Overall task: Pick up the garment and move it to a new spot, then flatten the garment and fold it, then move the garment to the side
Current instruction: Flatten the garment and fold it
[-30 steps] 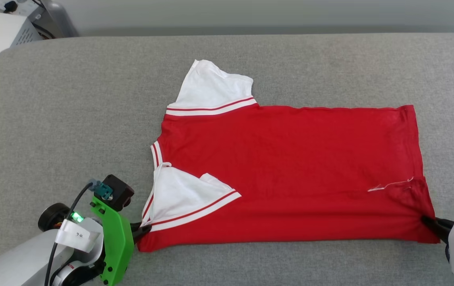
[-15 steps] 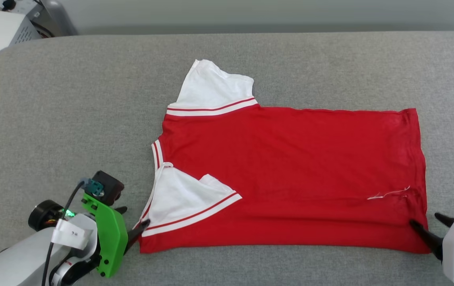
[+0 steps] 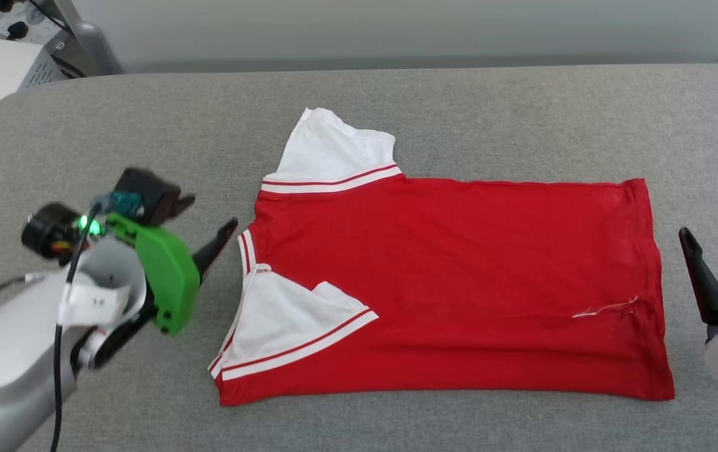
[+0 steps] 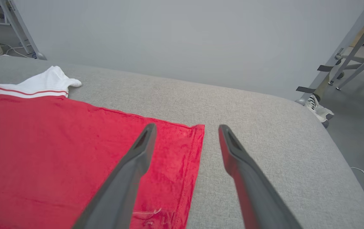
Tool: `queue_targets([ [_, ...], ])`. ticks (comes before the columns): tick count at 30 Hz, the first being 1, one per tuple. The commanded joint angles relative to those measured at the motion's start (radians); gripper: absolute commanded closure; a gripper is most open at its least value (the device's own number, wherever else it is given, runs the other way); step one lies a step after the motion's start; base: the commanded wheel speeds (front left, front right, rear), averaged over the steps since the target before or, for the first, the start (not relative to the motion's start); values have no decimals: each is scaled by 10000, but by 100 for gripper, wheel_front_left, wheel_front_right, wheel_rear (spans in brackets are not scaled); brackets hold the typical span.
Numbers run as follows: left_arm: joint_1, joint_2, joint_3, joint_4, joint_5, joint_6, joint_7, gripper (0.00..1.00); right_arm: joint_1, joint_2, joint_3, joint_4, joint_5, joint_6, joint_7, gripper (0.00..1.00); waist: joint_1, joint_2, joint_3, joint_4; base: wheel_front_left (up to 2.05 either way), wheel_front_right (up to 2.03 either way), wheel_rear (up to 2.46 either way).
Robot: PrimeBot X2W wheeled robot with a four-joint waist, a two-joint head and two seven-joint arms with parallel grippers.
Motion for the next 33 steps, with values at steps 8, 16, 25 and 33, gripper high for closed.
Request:
queue_targets([
  [8,-2101,-854,489,1307,-2,-698,369,0,102,1261,-99,-1470,-928,-7,-459,0,0,0,873,-693,0,0,0],
  [16,-4265,-1439,467,2696,-1051,-1649,2916,0,-374,1474,467,-1914,-1112,-7,-529,0,0,0,2212,-1306,0,0,0],
  [25,-6407,-1815,134,4041,-1661,-1823,5846,0,-1366,1445,1117,-1800,-1141,-7,-739,0,0,0,3620,-1844,0,0,0],
  [33,-6952,-2110,-165,5216,-1620,-1858,6341,0,-2326,1300,1893,-1398,-1058,-7,-952,0,0,0,4430,-2173,0,0,0],
])
